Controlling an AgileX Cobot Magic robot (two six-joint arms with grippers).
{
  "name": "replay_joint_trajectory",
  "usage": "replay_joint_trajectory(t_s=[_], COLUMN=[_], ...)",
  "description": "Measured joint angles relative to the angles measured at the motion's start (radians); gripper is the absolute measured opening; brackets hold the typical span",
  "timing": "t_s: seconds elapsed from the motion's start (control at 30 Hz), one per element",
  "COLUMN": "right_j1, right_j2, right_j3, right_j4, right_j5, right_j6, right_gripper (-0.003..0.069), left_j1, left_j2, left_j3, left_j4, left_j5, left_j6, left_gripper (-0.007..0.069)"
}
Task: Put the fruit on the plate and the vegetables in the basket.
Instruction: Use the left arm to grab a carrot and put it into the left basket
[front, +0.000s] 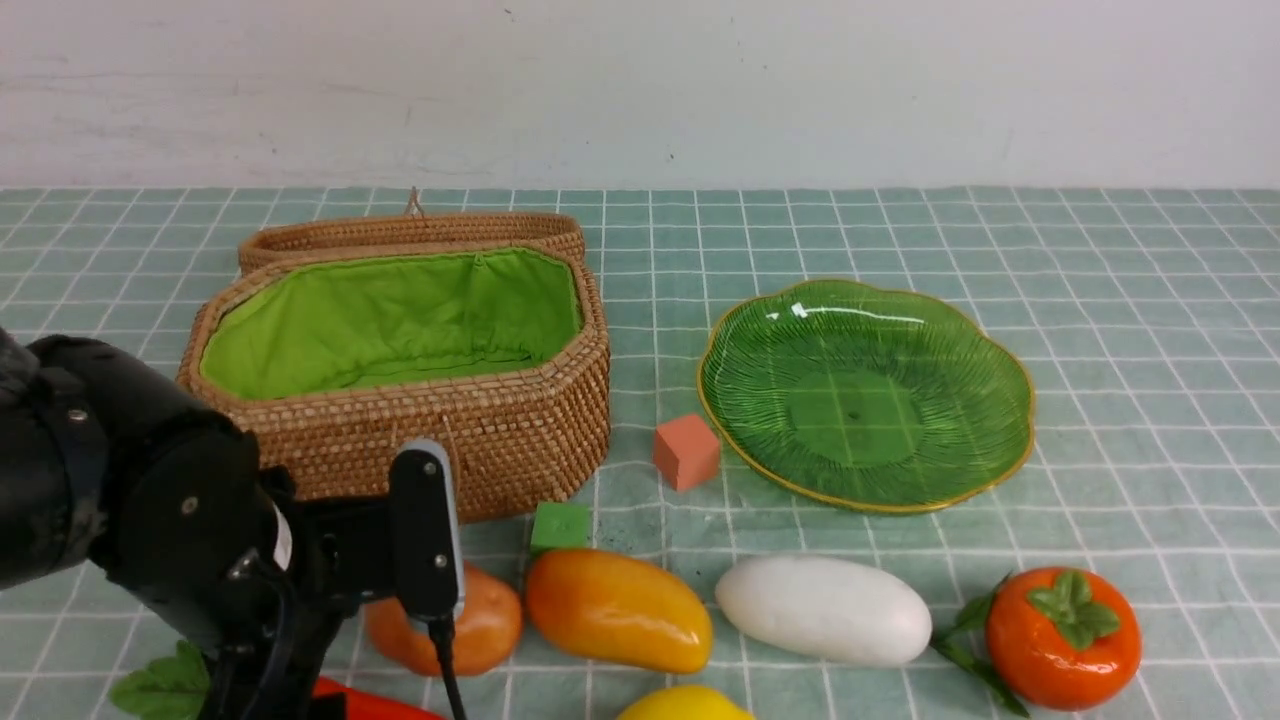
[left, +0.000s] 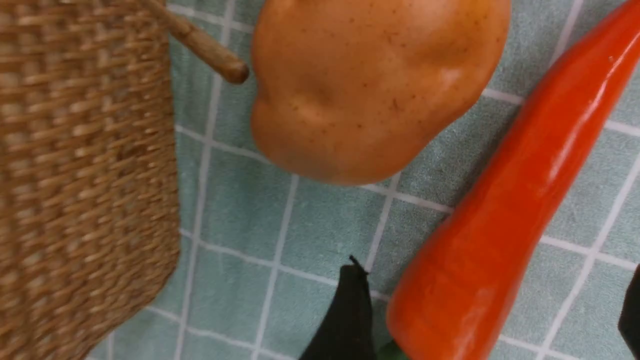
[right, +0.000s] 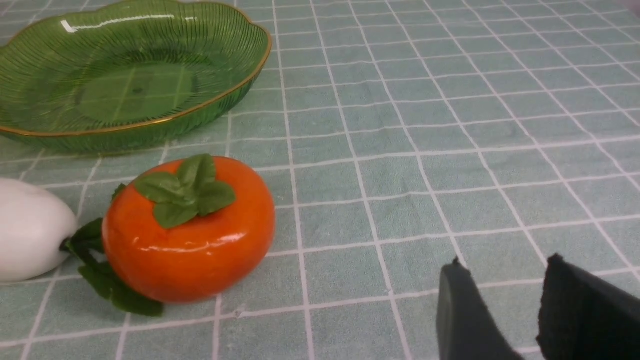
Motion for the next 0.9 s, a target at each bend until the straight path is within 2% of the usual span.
replay_joint_trajectory(t_s=[0.33,0.47,0.63,0.8,0.9], right_j1=[0.000,0.000,0.000,0.000,0.000], right_j2=[0.000,0.000,0.000,0.000,0.000], right_j3=[0.000,0.000,0.000,0.000,0.000], right_j4=[0.000,0.000,0.000,0.000,0.000], right_j5=[0.000,0.000,0.000,0.000,0.000], right_j6=[0.000,0.000,0.000,0.000,0.000], right_gripper=[0.0242,0.0242,0.0242,0.0242,0.0242], left_j1=[0.000,0.000,-0.001,-0.001,-0.001], left_j2=[0.178,0.190,0.139,0.027,-0.054], left_j3=[0.000,0.000,0.000,0.000,-0.035], left_j4=[0.004,0.004,0.001,-0.021,-0.023], left_j5=[-0.045,-0.022,0.088,0.239,0.296], left_j6=[-0.001,-0.013,-0.028,0.027,0.004], left_gripper=[0.0497,0.0301,0.0293,0.0293,0.0293])
